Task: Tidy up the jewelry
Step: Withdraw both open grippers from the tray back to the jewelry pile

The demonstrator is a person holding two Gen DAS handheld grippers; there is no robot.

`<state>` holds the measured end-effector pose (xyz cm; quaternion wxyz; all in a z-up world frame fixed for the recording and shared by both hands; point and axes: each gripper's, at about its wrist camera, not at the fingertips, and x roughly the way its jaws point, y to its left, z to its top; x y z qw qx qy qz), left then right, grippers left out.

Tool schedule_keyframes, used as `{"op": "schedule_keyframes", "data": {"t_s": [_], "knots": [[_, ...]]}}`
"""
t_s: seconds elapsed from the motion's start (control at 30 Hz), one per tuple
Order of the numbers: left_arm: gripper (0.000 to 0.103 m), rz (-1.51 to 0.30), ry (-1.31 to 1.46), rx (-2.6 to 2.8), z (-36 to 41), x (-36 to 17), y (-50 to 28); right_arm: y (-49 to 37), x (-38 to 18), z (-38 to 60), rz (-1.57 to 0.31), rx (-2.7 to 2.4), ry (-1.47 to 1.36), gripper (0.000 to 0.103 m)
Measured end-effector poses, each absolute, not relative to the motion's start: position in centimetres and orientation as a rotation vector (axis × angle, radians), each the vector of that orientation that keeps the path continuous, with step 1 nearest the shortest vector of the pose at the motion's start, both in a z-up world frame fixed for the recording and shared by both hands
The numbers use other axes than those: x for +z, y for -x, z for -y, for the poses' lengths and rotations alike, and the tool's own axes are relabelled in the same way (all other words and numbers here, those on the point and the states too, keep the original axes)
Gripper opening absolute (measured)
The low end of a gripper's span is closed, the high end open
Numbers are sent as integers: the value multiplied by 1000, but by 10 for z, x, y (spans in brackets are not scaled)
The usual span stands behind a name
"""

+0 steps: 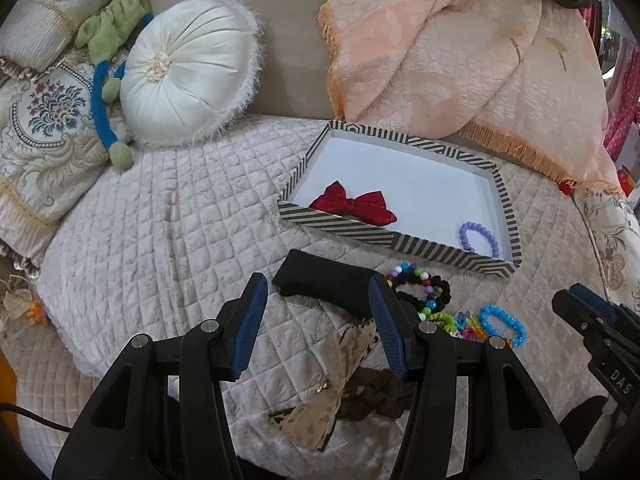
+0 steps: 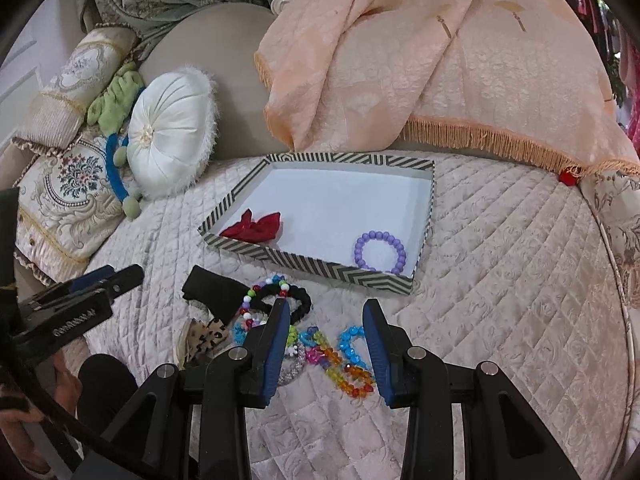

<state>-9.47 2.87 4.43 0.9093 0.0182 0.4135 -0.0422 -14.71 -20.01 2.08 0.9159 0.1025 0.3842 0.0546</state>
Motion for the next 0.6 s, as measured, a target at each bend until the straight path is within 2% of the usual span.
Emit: {"op": "schedule_keyframes", "data": {"t_s": [0.6], "knots": [[53, -826, -6, -73, -57, 72, 138, 165, 26, 177, -799, 175, -178, 39]]}}
